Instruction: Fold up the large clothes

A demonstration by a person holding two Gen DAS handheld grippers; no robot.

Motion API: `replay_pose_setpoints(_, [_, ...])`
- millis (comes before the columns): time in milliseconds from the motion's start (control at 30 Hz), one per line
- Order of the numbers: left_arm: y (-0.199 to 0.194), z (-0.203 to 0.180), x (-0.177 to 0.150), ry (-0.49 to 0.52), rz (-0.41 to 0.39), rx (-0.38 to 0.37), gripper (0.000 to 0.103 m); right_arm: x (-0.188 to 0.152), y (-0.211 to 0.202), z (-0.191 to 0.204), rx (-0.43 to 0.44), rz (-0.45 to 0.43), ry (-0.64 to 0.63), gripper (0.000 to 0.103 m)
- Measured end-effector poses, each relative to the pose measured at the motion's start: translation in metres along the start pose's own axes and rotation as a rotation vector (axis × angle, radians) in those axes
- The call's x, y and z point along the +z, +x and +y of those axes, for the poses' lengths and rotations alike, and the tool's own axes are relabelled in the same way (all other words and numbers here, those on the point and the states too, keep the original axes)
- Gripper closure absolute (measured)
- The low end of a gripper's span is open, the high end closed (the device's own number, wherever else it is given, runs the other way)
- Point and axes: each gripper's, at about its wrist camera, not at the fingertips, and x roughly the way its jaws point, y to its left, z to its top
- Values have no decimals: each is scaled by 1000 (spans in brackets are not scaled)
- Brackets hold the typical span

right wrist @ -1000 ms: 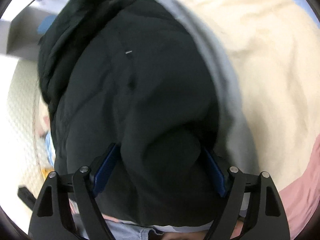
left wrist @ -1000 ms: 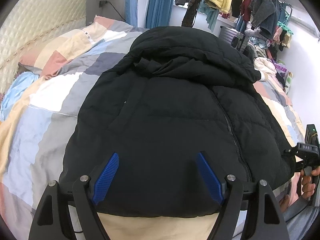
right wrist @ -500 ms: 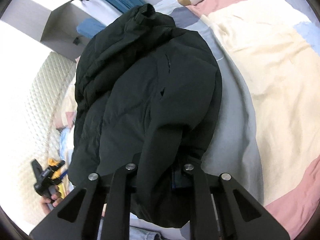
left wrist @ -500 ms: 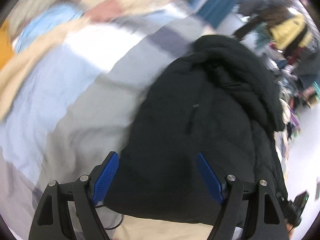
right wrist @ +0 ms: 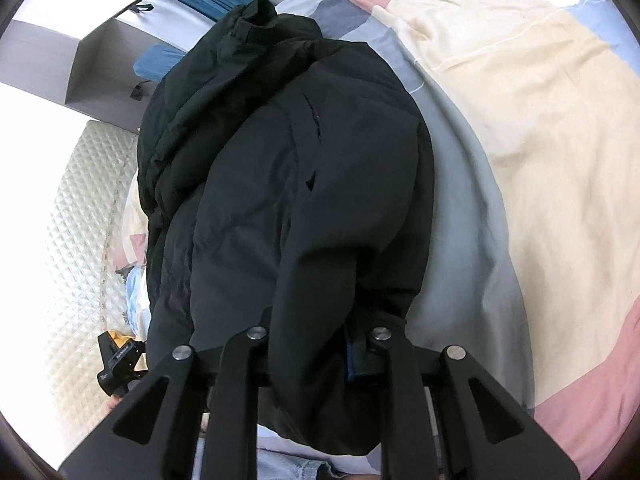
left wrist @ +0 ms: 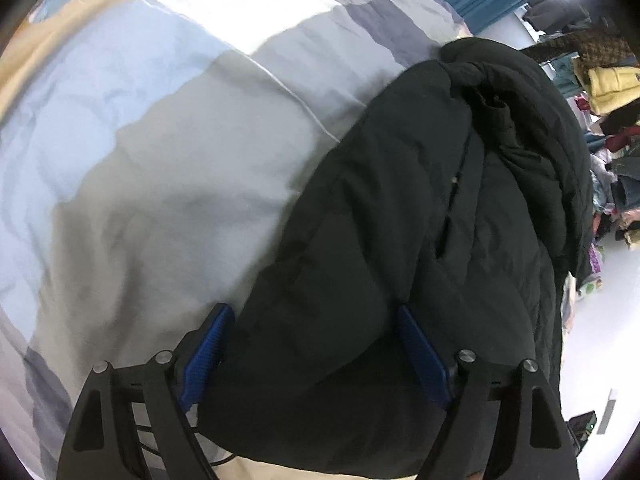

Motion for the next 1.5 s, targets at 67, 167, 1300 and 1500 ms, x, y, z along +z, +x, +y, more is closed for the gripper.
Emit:
replay_pose_setpoints(67, [0, 0, 1, 8, 14, -51, 20, 0, 0, 0, 1, 1, 4, 84])
replay_pose_setpoints(167, [0, -9, -3, 34, 27, -130, 20, 0, 0, 0, 8, -5, 0, 84])
replay_pose_setpoints(1300, [-188, -36, -56, 165, -137, -442, 93, -28, -151, 45, 246, -194, -127, 95])
replay_pose_setpoints(1500, [-227, -12, -92, 158, -144, -448, 94, -57, -189, 47, 306, -212, -126, 95])
